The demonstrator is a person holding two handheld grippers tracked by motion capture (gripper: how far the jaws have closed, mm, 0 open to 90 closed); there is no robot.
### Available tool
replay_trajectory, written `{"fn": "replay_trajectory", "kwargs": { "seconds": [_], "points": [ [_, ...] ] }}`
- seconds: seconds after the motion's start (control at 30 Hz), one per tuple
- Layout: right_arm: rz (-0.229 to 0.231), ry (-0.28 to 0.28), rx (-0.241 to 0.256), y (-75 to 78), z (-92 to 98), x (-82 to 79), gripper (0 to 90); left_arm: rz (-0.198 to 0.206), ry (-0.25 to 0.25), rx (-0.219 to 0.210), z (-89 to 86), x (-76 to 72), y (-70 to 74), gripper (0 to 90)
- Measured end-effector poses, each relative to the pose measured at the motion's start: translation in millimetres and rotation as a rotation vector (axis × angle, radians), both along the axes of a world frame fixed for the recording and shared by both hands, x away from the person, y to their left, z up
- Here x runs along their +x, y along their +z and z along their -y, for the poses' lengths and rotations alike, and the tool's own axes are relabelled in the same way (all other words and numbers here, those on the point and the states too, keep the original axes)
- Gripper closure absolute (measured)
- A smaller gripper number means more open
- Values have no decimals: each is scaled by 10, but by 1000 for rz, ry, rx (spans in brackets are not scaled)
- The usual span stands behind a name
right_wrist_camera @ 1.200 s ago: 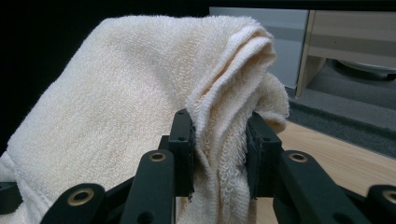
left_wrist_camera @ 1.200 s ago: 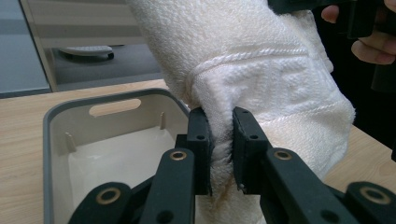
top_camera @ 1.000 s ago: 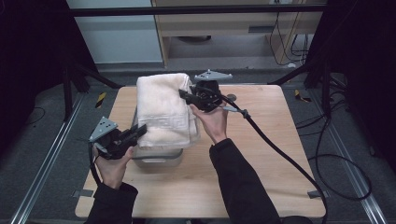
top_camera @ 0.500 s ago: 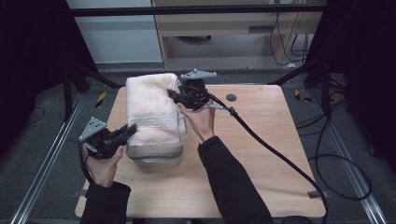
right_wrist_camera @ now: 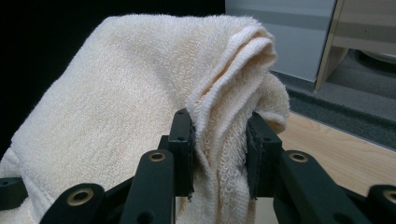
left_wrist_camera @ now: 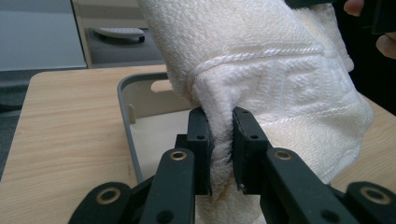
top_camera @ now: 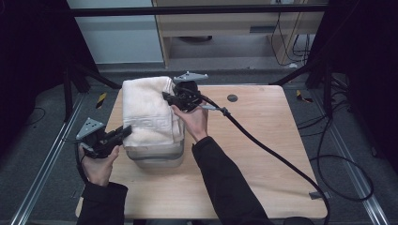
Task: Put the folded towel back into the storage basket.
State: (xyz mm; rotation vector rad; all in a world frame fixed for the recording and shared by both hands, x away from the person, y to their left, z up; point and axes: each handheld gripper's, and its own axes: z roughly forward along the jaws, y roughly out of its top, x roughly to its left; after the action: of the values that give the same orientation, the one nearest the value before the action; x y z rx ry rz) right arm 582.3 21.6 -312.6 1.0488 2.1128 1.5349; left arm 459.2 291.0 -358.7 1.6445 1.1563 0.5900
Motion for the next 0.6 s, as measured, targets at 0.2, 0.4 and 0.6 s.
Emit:
{"fn": "replay_trajectory", "kwargs": {
  "seconds": [0.2, 0.4, 0.6],
  "points": [
    [-14, -12, -21, -134, -67, 43, 681, -37, 8, 17, -27, 59, -91, 784],
    [-35, -19, -35, -251, -115, 80, 681, -71, 9, 25, -57, 110, -177, 784],
    [-68, -31, -49, -420, -147, 129, 680, -106, 14, 48, -59, 174, -289, 784]
  ]
}}
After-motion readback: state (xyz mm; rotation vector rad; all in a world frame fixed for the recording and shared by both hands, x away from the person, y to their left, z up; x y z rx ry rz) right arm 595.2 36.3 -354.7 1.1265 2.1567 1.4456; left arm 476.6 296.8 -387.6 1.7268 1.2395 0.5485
